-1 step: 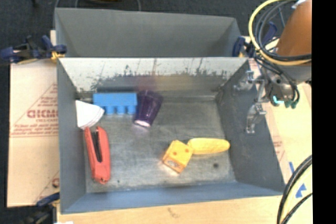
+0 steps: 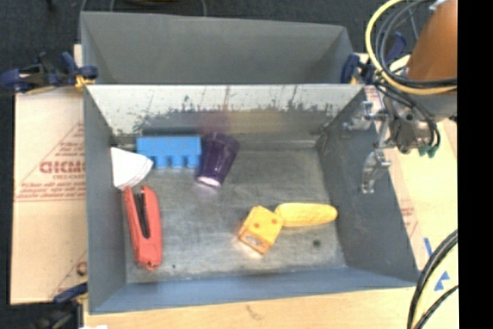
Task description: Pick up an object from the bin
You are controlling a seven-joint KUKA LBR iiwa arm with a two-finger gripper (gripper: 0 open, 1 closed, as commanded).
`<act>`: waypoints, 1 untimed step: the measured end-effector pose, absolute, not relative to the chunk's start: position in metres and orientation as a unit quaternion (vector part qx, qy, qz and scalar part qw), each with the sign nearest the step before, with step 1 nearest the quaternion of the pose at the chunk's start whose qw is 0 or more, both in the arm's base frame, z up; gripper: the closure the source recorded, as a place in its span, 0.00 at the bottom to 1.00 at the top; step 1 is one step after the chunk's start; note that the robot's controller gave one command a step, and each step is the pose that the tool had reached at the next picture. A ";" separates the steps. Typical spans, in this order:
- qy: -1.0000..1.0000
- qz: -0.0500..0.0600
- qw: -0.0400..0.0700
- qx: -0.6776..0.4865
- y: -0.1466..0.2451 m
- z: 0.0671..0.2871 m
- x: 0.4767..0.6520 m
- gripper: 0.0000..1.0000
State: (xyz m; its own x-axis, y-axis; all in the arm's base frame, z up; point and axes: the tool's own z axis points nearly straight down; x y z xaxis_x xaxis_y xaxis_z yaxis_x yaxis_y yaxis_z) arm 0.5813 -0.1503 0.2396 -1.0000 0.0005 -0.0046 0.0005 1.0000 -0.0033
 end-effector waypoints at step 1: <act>1.000 -0.002 0.004 -0.026 -0.134 0.173 0.563 0.00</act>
Offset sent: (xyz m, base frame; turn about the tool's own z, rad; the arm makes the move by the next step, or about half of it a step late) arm -0.0555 0.0435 -0.0796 -0.0773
